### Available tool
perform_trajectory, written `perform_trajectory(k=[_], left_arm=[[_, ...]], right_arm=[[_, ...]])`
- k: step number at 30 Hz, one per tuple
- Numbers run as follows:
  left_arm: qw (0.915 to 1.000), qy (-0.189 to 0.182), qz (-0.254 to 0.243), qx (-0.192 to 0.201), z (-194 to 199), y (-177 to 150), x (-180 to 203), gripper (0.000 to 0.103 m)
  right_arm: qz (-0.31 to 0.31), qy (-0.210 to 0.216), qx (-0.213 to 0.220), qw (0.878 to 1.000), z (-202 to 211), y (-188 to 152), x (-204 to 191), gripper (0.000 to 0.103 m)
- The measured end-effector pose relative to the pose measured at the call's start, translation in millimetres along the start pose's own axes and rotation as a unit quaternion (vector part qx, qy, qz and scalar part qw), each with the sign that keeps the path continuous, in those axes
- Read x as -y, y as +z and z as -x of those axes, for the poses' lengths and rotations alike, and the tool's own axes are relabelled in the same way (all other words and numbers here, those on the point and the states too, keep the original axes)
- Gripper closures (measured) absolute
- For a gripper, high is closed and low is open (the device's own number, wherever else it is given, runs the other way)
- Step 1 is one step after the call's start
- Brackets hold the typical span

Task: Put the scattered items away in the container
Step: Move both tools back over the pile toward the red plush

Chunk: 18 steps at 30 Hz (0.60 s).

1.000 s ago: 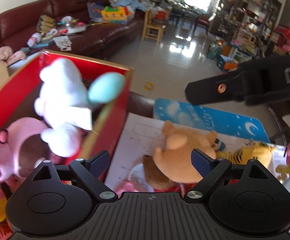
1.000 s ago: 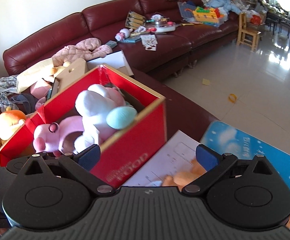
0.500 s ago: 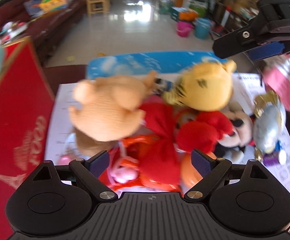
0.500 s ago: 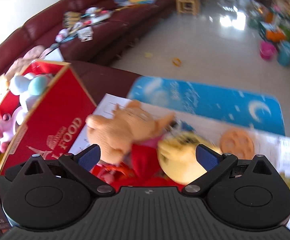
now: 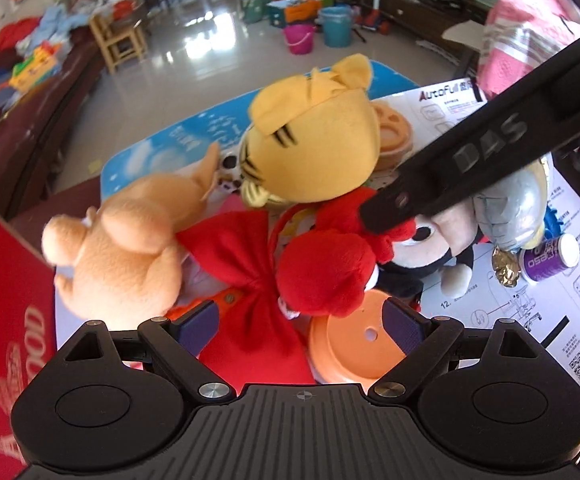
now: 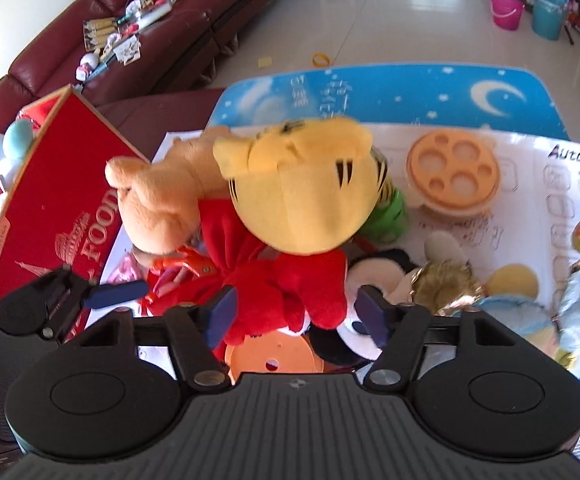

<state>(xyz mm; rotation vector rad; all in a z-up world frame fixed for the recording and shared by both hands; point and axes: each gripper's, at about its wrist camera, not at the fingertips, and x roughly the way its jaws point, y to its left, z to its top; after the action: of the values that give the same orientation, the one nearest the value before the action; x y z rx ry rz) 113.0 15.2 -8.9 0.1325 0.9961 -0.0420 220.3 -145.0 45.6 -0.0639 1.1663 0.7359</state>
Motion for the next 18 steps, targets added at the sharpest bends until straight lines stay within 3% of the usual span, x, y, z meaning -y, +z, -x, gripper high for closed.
perform_trajectory(k=[5,12,13,16,18], left_arm=[[0.9996,0.000,-0.028,-0.002,-15.3,5.9,6.2,0.008],[0.9995,0.002,-0.026,-0.018,-38.8,11.1,3.0,0.013],[0.9995,0.001,-0.025,-0.018,-39.7,11.4,1.9,0.016],[0.9990,-0.028,-0.007,-0.035,-45.1,11.4,-2.9,0.050],[0.9988,-0.031,-0.002,-0.039,-46.2,10.6,-2.8,0.052]], right_arm=[[-0.004,-0.004,-0.001,1.000,-16.6,0.6,1.8,0.039],[-0.007,-0.003,0.013,1.000,-33.8,1.7,7.8,0.045],[-0.010,-0.002,0.016,1.000,-34.8,1.4,9.1,0.045],[-0.025,0.003,0.019,1.000,-38.2,0.0,14.0,0.053],[-0.030,0.004,0.021,0.999,-37.3,-2.5,14.8,0.059]])
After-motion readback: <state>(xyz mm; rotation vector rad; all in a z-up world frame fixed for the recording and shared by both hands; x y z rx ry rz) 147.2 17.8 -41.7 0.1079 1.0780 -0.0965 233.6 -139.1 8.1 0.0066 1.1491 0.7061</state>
